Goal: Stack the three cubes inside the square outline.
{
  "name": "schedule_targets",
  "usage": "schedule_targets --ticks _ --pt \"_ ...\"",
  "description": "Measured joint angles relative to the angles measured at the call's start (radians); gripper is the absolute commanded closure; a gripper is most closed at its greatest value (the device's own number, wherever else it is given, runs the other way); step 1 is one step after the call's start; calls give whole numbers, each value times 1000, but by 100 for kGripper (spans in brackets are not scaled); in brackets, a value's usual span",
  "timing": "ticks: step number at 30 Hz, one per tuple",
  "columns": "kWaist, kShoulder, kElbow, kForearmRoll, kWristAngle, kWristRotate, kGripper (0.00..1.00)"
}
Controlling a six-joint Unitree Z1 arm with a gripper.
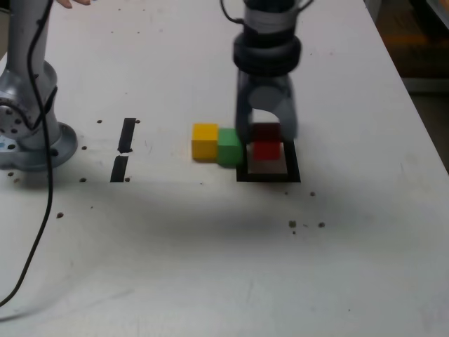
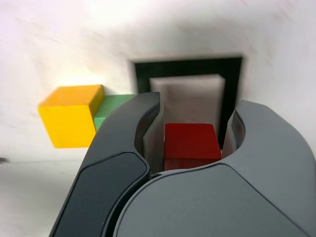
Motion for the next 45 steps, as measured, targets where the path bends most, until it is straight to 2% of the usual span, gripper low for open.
schedule_targets --ticks 9,16,24,34,45 --pt "71 -146 147 94 60 -43 79" --pt "37 -170 70 71 99 -55 79" --pt "-6 -120 10 13 89 -71 79" --pt "-34 -31 -9 -31 46 -72 78" --pt "-36 -25 10 -36 35 -75 64"
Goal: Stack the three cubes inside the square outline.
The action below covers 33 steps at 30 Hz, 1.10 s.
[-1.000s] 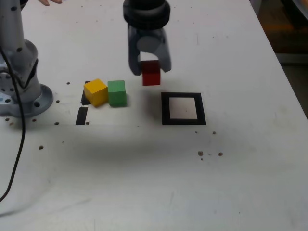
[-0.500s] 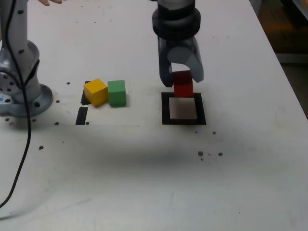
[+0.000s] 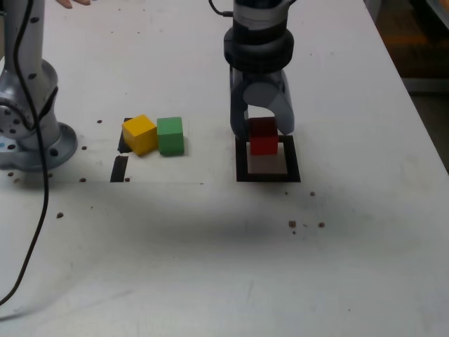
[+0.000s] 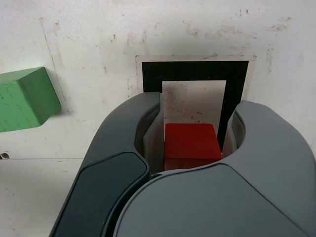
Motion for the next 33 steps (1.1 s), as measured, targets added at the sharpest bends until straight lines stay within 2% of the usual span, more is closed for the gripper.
schedule_targets --ticks 14,28,33 --pt "0 9 16 -23 -26 0 34" --pt "0 17 33 -34 -37 0 19" --pt "0 -14 39 -28 -18 -10 15"
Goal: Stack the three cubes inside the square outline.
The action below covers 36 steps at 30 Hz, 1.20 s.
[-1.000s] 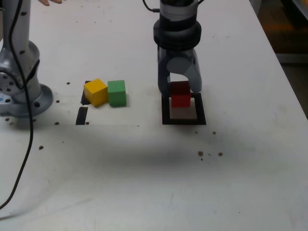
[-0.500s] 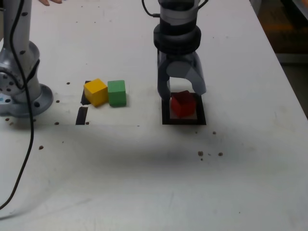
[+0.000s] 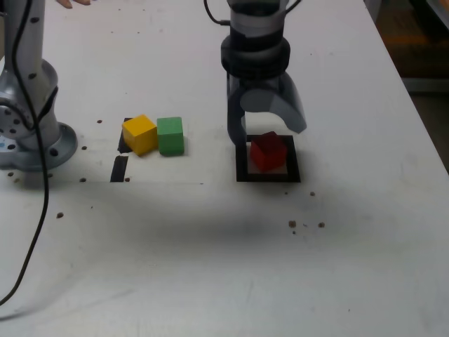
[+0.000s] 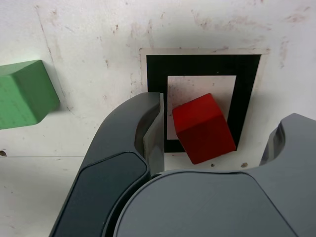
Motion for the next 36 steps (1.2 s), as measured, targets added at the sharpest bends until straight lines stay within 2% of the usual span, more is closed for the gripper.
schedule_targets --ticks 9,19,28,36 --pt "4 -138 63 17 55 -64 7" --pt "19 -291 229 0 94 -116 6" --pt "63 -364 339 -1 165 -96 6" --pt "156 -390 421 -15 209 -31 6"
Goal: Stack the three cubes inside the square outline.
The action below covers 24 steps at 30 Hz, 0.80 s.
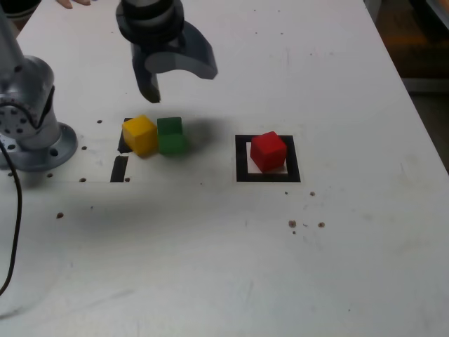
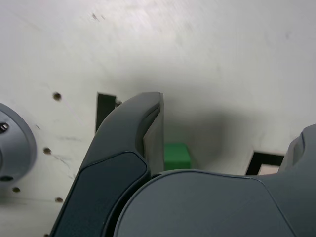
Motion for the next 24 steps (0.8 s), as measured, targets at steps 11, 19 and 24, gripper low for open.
schedule_targets --ticks 11,19,24 --pt "121 -1 52 -56 62 71 6" --pt "162 27 97 -135 54 83 6" --pt "162 53 121 -193 21 83 6"
